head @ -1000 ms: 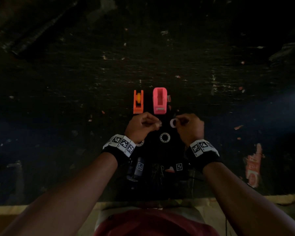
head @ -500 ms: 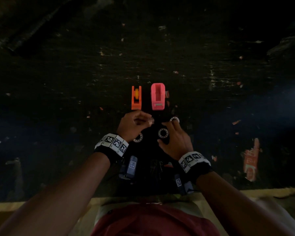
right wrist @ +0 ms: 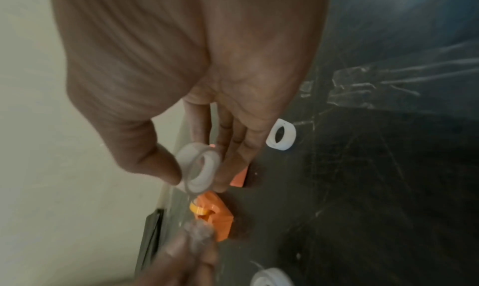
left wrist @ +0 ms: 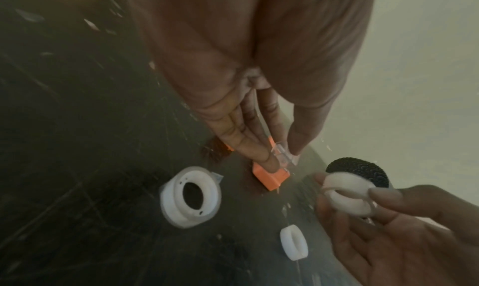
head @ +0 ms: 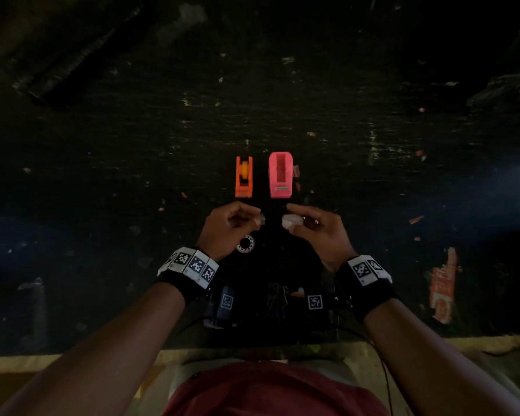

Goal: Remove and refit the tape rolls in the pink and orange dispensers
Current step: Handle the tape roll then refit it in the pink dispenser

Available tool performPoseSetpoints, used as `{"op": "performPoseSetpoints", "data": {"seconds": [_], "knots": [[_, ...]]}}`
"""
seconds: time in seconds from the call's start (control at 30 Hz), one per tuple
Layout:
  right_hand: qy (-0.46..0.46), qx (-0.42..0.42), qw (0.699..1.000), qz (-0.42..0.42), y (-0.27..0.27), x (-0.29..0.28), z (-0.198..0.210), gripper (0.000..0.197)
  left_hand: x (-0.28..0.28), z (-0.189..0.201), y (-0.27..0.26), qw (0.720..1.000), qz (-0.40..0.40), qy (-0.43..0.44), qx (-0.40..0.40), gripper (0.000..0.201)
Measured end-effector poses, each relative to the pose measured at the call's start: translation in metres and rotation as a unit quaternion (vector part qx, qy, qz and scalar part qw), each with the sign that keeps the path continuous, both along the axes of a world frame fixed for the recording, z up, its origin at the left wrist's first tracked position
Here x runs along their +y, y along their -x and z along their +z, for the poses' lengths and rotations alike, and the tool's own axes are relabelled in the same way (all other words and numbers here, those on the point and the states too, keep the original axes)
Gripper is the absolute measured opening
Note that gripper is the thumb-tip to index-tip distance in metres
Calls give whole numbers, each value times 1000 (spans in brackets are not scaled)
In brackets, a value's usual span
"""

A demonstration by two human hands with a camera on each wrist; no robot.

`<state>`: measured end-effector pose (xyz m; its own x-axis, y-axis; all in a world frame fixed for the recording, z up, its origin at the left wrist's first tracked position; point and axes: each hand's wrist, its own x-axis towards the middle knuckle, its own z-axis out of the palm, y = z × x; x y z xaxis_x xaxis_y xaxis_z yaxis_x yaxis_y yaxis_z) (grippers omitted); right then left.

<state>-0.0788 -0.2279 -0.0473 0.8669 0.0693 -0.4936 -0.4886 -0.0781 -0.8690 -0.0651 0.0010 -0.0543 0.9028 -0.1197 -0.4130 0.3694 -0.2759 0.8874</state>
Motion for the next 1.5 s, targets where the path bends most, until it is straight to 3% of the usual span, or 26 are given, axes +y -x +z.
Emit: {"op": "performPoseSetpoints", "data": {"seconds": [0.1,0.3,0.47,0.9,1.03,1.37,1.5], "knots": [[24,-25,999,11,0,1,3,48,-5,6,0,1000,4,21,-9,21],[34,-61,997,20,3,3,12,37,-11,16,0,998,-5,55,-16,25],[56,-96,993,46,1,2,19,42,-15,22,2,998,-10,53,-27,26],[-60,-53,997,6,2,-2,16,47,-21,29,6,998,-9,64,-27,26],[-58,-73,996,2,1,-3,21,39,-22,28,6,998,-13,62,-26,25],[-177,6,982,-68,0,1,27,22,-24,30,9,998,-22,57,-17,28],[-236,45,968,-79,-1,-1,30,36,-24,32,9,997,-20,77,-12,24]]}}
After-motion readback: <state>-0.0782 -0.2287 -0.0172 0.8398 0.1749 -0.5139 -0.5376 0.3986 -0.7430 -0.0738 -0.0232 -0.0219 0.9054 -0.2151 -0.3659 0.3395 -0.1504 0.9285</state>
